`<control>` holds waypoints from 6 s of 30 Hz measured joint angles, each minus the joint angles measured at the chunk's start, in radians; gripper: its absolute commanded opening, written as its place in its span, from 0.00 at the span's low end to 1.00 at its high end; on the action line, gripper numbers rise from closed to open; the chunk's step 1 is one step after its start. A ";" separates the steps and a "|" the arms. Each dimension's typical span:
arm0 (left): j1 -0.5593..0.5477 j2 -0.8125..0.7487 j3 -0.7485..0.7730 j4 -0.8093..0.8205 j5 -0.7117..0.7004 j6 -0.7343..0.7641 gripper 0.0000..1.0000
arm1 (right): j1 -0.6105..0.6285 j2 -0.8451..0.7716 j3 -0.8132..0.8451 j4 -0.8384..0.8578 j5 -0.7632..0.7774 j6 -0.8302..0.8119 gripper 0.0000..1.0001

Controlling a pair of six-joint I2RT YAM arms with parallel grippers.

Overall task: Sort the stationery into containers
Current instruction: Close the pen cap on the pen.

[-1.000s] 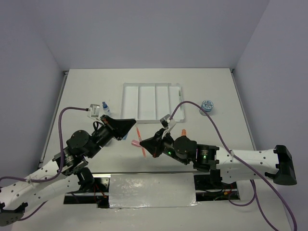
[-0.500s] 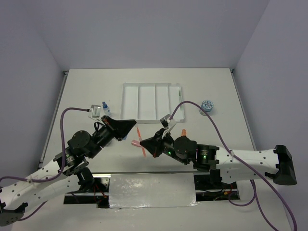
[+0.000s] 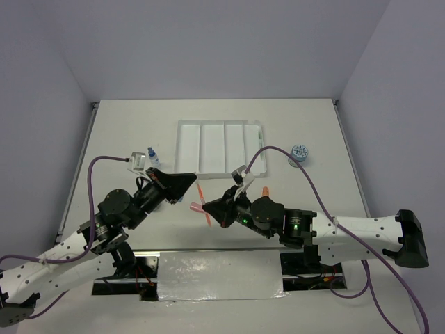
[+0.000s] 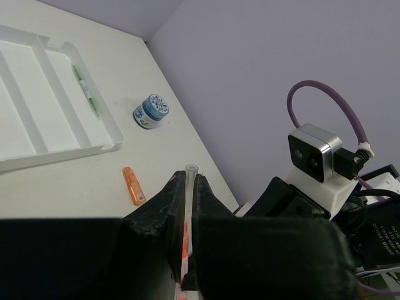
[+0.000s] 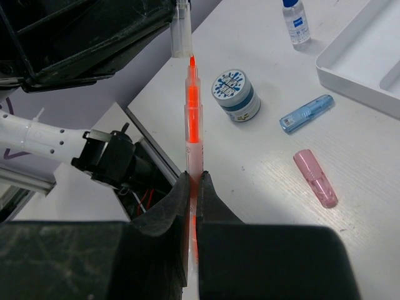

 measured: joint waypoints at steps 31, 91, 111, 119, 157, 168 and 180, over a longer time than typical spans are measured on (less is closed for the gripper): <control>0.000 -0.024 0.002 -0.040 -0.038 0.007 0.00 | 0.000 0.026 0.018 -0.018 -0.020 0.003 0.00; 0.006 0.056 0.222 -0.194 0.102 0.159 0.62 | -0.078 0.060 0.134 0.060 -0.106 -0.315 0.00; 0.007 0.125 0.189 -0.163 0.189 0.177 0.07 | -0.078 0.031 0.140 0.053 -0.097 -0.315 0.00; 0.007 0.125 0.190 -0.160 0.218 0.205 0.00 | -0.082 0.030 0.140 0.053 -0.141 -0.318 0.38; 0.005 0.092 0.289 -0.161 0.236 0.320 0.72 | -0.108 0.003 0.119 0.046 -0.263 -0.270 0.00; 0.005 0.092 0.288 -0.160 0.228 0.320 0.44 | -0.108 0.024 0.119 0.045 -0.289 -0.270 0.00; 0.007 0.103 0.258 -0.119 0.226 0.310 0.01 | -0.108 0.031 0.125 0.021 -0.273 -0.275 0.00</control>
